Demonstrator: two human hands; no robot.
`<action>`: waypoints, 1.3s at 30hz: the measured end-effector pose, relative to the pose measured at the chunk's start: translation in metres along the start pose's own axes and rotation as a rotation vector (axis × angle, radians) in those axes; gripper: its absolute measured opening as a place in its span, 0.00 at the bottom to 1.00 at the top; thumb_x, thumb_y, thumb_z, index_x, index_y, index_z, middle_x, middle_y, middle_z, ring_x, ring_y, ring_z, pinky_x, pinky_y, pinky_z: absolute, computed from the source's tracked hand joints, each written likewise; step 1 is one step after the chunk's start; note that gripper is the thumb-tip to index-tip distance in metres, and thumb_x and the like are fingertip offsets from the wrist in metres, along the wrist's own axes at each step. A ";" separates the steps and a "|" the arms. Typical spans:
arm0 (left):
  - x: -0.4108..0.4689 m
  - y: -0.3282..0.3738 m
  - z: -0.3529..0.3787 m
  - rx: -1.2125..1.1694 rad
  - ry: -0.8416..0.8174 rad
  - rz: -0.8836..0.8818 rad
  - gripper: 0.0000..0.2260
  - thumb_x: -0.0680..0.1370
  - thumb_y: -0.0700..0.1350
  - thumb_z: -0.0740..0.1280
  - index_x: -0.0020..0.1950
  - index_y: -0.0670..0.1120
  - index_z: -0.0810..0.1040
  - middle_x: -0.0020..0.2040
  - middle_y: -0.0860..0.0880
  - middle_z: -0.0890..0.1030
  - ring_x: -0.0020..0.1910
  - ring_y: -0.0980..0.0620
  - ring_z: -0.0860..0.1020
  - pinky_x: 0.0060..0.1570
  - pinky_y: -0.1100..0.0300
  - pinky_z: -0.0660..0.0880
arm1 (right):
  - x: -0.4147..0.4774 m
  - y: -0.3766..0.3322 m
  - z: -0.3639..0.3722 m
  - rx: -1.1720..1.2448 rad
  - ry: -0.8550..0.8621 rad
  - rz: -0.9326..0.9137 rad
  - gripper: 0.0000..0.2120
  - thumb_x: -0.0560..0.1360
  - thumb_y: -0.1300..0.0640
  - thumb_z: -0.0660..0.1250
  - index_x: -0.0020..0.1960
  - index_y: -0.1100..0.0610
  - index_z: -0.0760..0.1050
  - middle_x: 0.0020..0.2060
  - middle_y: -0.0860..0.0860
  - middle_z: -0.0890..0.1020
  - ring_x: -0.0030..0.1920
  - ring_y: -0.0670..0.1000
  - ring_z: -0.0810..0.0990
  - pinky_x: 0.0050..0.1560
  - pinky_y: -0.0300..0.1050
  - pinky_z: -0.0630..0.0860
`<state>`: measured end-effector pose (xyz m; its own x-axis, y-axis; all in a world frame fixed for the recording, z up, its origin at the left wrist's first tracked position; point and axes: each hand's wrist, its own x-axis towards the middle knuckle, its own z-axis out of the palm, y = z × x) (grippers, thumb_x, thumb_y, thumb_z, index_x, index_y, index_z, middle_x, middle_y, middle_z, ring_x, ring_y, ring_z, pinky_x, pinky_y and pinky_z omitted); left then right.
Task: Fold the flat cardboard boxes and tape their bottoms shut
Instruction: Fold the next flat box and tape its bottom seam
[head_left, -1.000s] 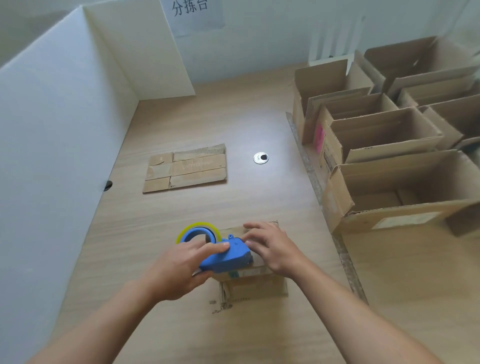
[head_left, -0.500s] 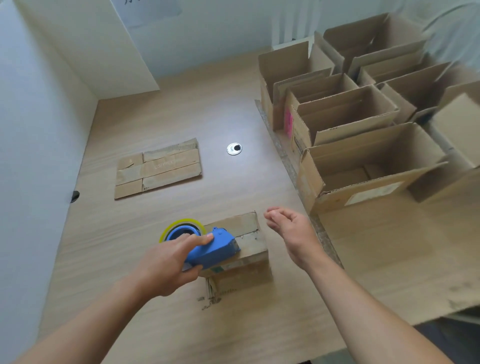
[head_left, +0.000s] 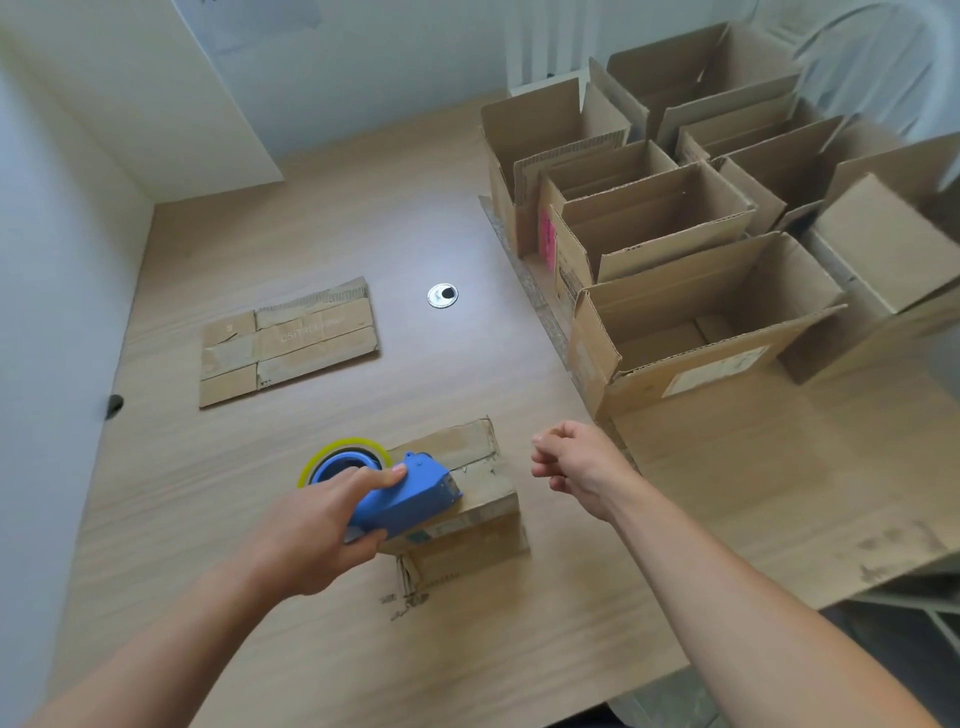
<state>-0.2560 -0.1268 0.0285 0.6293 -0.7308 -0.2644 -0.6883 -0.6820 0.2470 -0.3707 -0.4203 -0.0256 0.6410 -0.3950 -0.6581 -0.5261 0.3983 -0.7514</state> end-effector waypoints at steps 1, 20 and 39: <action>0.000 0.000 0.000 -0.001 0.003 0.000 0.30 0.75 0.56 0.69 0.73 0.70 0.59 0.65 0.61 0.74 0.55 0.50 0.77 0.45 0.59 0.69 | 0.003 0.002 0.002 -0.006 0.014 0.014 0.08 0.80 0.61 0.65 0.42 0.56 0.71 0.32 0.51 0.79 0.29 0.47 0.79 0.28 0.39 0.68; 0.003 0.007 -0.003 0.004 -0.024 -0.067 0.31 0.74 0.57 0.69 0.72 0.71 0.60 0.57 0.63 0.72 0.43 0.56 0.69 0.40 0.62 0.65 | 0.008 0.013 0.032 -0.451 0.124 -0.189 0.14 0.77 0.49 0.68 0.61 0.48 0.74 0.57 0.52 0.78 0.53 0.53 0.78 0.49 0.43 0.71; 0.007 0.009 -0.034 -0.016 -0.062 0.047 0.30 0.69 0.57 0.65 0.71 0.68 0.65 0.55 0.63 0.75 0.42 0.59 0.71 0.39 0.73 0.63 | 0.008 0.044 0.045 -0.574 -0.136 -0.659 0.20 0.81 0.49 0.64 0.72 0.42 0.69 0.74 0.45 0.60 0.71 0.42 0.61 0.68 0.36 0.58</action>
<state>-0.2456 -0.1394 0.0610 0.5725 -0.7595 -0.3089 -0.7103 -0.6476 0.2757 -0.3630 -0.3689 -0.0618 0.9546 -0.2809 -0.0989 -0.2021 -0.3670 -0.9080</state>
